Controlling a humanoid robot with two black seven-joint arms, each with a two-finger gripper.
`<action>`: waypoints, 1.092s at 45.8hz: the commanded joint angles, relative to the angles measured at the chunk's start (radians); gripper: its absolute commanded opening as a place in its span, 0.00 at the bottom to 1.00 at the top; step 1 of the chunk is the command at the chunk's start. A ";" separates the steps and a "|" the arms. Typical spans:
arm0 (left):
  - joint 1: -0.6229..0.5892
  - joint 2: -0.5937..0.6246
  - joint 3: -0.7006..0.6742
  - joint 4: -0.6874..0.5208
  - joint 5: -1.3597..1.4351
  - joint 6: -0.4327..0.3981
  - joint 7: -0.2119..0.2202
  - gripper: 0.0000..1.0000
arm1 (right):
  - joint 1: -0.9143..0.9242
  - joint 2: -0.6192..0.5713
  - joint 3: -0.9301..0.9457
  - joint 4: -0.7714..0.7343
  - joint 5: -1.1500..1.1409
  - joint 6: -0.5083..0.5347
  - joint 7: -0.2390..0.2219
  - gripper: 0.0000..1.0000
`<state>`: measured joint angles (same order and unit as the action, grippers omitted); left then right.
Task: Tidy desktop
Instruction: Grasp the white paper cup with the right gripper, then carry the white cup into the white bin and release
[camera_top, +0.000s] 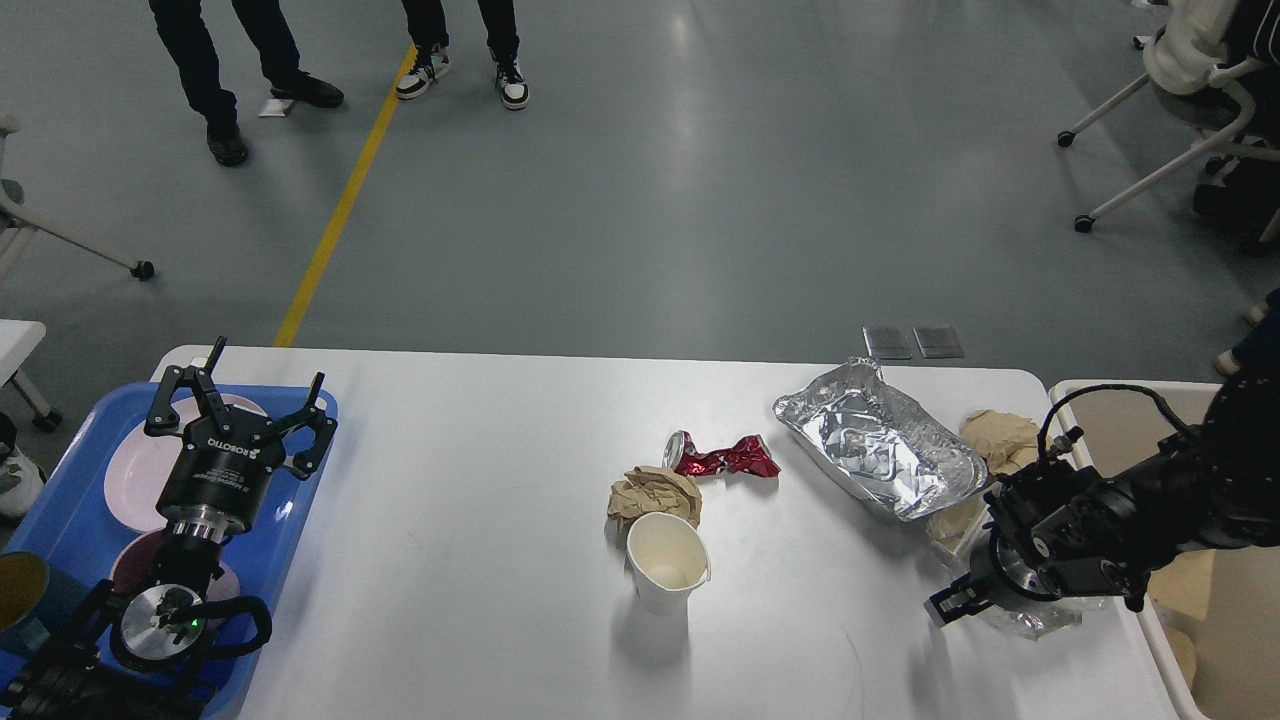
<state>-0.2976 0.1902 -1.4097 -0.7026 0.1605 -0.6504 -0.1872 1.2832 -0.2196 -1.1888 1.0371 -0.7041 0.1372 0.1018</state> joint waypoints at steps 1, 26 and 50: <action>0.000 0.000 0.000 0.000 0.001 0.000 -0.001 0.96 | 0.002 0.003 0.000 0.006 0.024 0.010 -0.027 0.00; 0.000 0.000 -0.002 0.000 0.001 0.000 0.000 0.96 | 0.031 -0.006 0.006 0.041 0.126 0.062 -0.030 0.00; 0.000 0.000 0.000 0.000 0.001 0.000 0.000 0.96 | 0.694 -0.268 -0.133 0.472 0.271 0.358 -0.132 0.00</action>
<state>-0.2978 0.1902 -1.4103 -0.7026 0.1611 -0.6504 -0.1873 1.8356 -0.4549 -1.2581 1.4429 -0.4691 0.4660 -0.0039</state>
